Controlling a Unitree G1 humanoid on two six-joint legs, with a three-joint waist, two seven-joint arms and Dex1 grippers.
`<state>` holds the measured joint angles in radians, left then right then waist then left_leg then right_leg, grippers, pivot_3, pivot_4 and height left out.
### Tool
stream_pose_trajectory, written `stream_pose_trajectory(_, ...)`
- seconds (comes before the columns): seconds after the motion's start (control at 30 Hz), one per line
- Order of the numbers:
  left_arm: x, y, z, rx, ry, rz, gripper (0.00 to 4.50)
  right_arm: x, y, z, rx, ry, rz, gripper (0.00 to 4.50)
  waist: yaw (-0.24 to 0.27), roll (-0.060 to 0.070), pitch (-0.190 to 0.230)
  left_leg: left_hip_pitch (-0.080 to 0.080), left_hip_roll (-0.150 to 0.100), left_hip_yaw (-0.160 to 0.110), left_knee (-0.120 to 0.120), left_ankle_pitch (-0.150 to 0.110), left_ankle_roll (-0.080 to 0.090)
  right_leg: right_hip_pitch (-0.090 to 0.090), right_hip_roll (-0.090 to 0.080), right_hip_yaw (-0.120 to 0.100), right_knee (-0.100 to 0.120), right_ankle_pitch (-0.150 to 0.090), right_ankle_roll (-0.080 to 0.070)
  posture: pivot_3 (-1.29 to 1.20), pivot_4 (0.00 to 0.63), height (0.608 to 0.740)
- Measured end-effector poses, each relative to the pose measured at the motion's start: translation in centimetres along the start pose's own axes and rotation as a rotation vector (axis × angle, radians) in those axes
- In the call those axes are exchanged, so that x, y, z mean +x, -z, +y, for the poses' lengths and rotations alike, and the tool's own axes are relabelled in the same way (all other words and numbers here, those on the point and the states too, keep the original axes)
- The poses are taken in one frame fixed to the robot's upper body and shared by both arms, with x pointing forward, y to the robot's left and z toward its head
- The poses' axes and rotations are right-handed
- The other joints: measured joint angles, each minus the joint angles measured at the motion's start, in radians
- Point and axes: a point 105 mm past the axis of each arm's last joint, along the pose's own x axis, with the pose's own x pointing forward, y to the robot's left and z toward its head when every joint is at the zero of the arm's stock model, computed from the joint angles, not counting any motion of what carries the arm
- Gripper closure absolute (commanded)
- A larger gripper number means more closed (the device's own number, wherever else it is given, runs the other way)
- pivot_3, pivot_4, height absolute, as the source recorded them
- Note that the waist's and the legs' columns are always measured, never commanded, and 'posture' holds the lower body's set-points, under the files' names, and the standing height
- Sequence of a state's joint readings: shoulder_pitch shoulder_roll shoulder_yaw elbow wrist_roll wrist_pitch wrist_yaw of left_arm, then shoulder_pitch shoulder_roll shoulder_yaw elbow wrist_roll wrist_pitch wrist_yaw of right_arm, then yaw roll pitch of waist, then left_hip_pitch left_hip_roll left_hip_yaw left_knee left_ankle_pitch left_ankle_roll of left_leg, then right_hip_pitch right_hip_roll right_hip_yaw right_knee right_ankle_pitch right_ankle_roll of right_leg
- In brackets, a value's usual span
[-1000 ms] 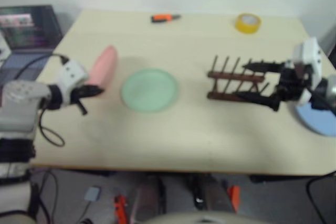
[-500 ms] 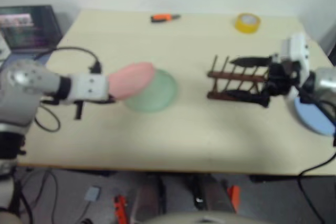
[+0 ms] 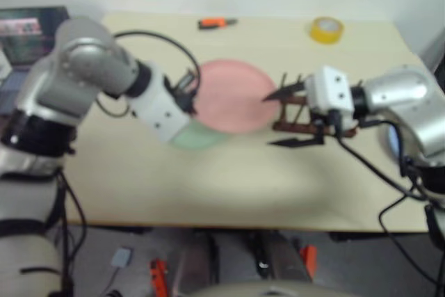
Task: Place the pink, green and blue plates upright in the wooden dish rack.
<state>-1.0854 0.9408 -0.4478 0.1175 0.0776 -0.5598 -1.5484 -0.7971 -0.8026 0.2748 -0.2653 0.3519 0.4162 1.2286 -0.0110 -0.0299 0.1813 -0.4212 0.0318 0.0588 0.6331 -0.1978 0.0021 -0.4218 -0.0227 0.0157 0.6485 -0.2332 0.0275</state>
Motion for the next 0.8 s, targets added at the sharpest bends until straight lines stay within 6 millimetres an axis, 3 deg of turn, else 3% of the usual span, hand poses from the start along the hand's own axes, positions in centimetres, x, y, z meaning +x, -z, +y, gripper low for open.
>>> stream_pose_trajectory(0.4, -0.4, -1.4, 1.3, 0.045, -0.013, -0.086, 4.47, 2.4, -0.3, 1.1, -0.034, -0.092, -0.022, 0.0, 0.0, 0.0, 0.0, 0.0, 0.001, 0.0, 0.005, 0.0, 0.0, 0.001, 0.0, 0.0, 0.003, 0.0, 0.0, 0.0, 0.15, 0.74)
stream_pose_trajectory(0.5, -0.3, -1.5, 1.3, 0.047, -0.005, -0.089, 4.5, 2.5, -0.3, 1.2, -0.036, -0.103, -0.016, 0.64, 0.0, 0.0, 0.0, 0.0, 0.002, 0.0, 0.008, 0.0, 0.0, 0.001, 0.0, 0.0, 0.005, 0.0, 0.0, 0.0, 0.15, 0.74)
stream_pose_trajectory(0.8, -0.2, -1.0, 1.2, 0.047, 0.007, -0.07, 4.5, 2.9, -0.2, 1.3, -0.054, -0.114, -0.007, 3.63, 0.0, 0.0, 0.0, 0.003, 0.001, 0.0, 0.012, 0.0, 0.0, 0.001, 0.0, 0.001, 0.014, -0.004, -0.008, 0.0, 0.15, 0.74)
